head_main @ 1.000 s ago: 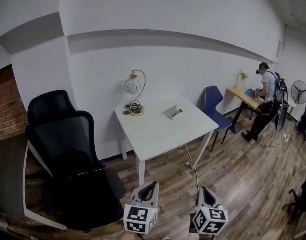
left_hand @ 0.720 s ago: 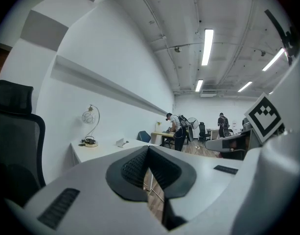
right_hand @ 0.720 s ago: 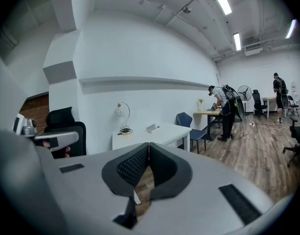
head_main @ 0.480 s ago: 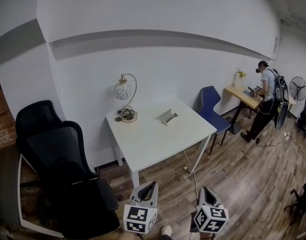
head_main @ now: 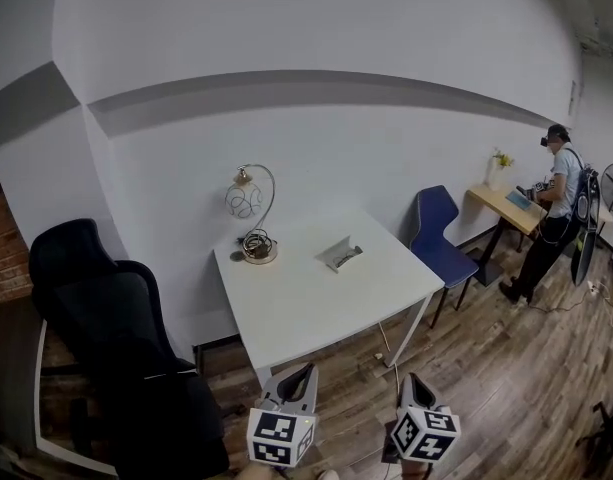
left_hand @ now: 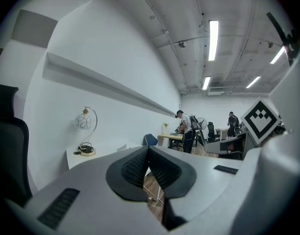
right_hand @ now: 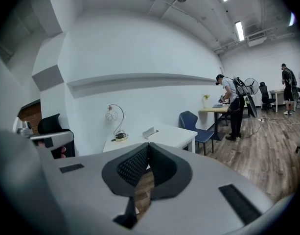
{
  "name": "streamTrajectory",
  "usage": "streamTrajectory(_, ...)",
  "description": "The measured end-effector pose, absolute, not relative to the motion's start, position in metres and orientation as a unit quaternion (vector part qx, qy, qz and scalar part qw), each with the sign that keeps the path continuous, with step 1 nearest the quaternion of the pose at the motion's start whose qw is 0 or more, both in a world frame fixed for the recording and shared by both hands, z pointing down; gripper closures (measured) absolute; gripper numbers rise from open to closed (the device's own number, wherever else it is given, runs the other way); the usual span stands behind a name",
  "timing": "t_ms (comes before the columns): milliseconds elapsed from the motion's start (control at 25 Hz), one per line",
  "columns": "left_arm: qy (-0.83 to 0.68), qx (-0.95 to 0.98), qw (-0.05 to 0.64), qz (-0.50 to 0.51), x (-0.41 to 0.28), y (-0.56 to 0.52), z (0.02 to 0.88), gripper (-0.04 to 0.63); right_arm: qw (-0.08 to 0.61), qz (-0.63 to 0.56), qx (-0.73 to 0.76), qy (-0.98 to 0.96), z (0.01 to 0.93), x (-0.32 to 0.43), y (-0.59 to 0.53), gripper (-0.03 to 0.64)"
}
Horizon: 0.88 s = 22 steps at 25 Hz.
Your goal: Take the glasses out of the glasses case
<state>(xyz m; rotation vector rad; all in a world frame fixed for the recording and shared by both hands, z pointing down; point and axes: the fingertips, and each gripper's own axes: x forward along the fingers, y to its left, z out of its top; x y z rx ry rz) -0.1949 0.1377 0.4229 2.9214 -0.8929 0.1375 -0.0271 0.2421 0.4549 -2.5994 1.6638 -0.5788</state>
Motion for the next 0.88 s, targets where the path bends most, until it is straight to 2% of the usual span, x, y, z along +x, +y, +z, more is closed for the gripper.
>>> streamTrajectory(880, -0.332, 0.940, 0.040, 0.067, -0.110, 0.084, 0.443, 0.578, -0.012, -0.195, -0.800, 0.567, 0.471, 0.056, 0.187, 0.584)
